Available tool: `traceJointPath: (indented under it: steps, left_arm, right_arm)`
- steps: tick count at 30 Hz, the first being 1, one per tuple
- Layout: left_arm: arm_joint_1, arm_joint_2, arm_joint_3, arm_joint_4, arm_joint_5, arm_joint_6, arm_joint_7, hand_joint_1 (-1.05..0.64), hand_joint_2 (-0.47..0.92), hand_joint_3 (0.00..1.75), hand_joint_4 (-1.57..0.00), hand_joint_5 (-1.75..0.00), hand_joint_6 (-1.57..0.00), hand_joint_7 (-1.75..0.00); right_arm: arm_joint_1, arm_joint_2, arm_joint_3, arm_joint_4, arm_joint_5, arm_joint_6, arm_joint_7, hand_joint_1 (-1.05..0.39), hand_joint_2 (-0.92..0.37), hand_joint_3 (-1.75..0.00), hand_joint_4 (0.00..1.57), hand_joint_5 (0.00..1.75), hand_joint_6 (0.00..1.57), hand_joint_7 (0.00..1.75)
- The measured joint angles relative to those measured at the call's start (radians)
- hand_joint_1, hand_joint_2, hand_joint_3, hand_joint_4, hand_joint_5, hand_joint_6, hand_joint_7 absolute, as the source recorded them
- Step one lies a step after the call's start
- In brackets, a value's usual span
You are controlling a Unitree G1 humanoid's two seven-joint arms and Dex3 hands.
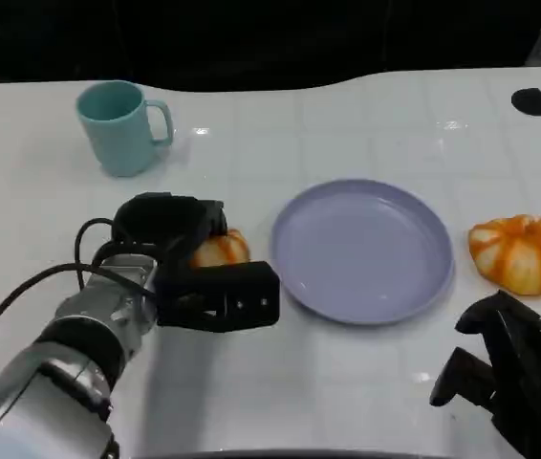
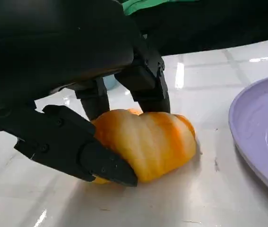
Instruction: Grasp the bread from the table and place it into the plate.
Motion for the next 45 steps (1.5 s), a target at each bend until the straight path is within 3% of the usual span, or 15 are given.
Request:
traceJointPath:
  steps: [1,3,4,6,10,24,25,27,30,43,44,45]
  left_arm:
    - [0.0,0.0,0.004,0.0,-0.005,0.0,0.006,-0.21,0.92,0.31,-0.77,-1.75,-0.58,-1.45]
    - [0.0,0.0,0.011,0.0,-0.008,0.0,0.012,-0.19,0.92,0.3,-0.77,-1.75,-0.68,-1.1]
    - [0.0,0.0,0.014,0.0,-0.009,0.0,0.012,-0.19,0.91,0.28,-0.77,-1.75,-0.71,-1.03]
    - [0.0,-0.001,0.019,-0.001,-0.012,0.0,0.019,-0.17,0.92,0.24,-0.8,-1.75,-0.62,-1.4]
    - [-0.005,-0.012,0.035,-0.014,-0.035,-0.003,0.051,-0.13,0.91,0.24,-0.83,-1.75,-0.56,-1.71]
    - [-0.088,-0.07,0.057,-0.085,-0.069,-0.095,0.067,-0.16,0.83,0.27,-0.88,-1.75,-0.59,-1.75]
    - [-0.097,-0.077,0.056,-0.09,-0.068,-0.099,0.075,-0.16,0.82,0.28,-0.89,-1.75,-0.59,-1.75]
    - [-0.112,-0.09,0.051,-0.093,-0.065,-0.105,0.081,-0.18,0.68,0.56,-0.92,-1.75,-0.62,-1.75]
    - [-0.128,-0.108,0.034,-0.096,-0.055,-0.11,0.083,-0.19,0.59,0.72,-0.95,-1.75,-0.66,-1.75]
    - [-0.171,-0.157,-0.001,-0.096,-0.04,-0.138,0.082,-0.2,0.55,0.77,-0.95,-1.75,-0.68,-1.68]
    - [-0.171,-0.158,-0.003,-0.096,-0.04,-0.139,0.082,-0.23,0.62,0.67,-0.94,-1.75,-0.74,-1.2]
    - [-0.175,-0.164,-0.004,-0.093,-0.04,-0.137,0.077,-0.24,0.69,0.57,-0.91,-1.75,-0.8,-0.9]
  right_arm:
    - [0.0,0.0,-0.001,0.002,0.0,0.0,0.0,-0.53,-0.92,-0.26,0.62,1.75,0.46,1.66]
    - [-0.001,0.0,-0.001,0.003,0.0,0.0,0.001,-0.53,-0.92,-0.26,0.62,1.75,0.46,1.66]
    - [-0.001,0.0,-0.002,0.003,0.0,0.0,0.001,-0.53,-0.92,-0.26,0.62,1.75,0.46,1.66]
    - [-0.001,0.0,-0.003,0.003,0.0,0.0,0.001,-0.53,-0.92,-0.28,0.62,1.75,0.45,1.68]
    - [-0.001,-0.002,-0.004,0.003,0.0,0.0,0.001,-0.51,-0.92,-0.3,0.62,1.75,0.44,1.68]
    - [0.003,-0.002,-0.002,0.002,-0.004,0.001,0.003,-0.51,-0.92,-0.29,0.62,1.75,0.46,1.67]
    - [0.003,-0.002,-0.002,0.002,-0.004,0.001,0.003,-0.51,-0.92,-0.29,0.62,1.75,0.46,1.67]
    - [0.005,-0.001,-0.002,0.002,-0.004,0.001,0.003,-0.51,-0.92,-0.28,0.61,1.75,0.46,1.67]
    - [0.005,0.002,-0.001,0.002,-0.004,0.001,0.002,-0.51,-0.92,-0.28,0.62,1.75,0.47,1.66]
    - [0.006,0.01,0.013,0.002,-0.01,0.0,-0.006,-0.5,-0.92,-0.31,0.63,1.75,0.47,1.66]
    - [0.006,0.01,0.013,0.002,-0.01,0.0,-0.006,-0.51,-0.92,-0.31,0.63,1.75,0.47,1.67]
    - [0.007,0.011,0.013,0.002,-0.011,0.0,-0.007,-0.51,-0.92,-0.31,0.63,1.75,0.47,1.67]
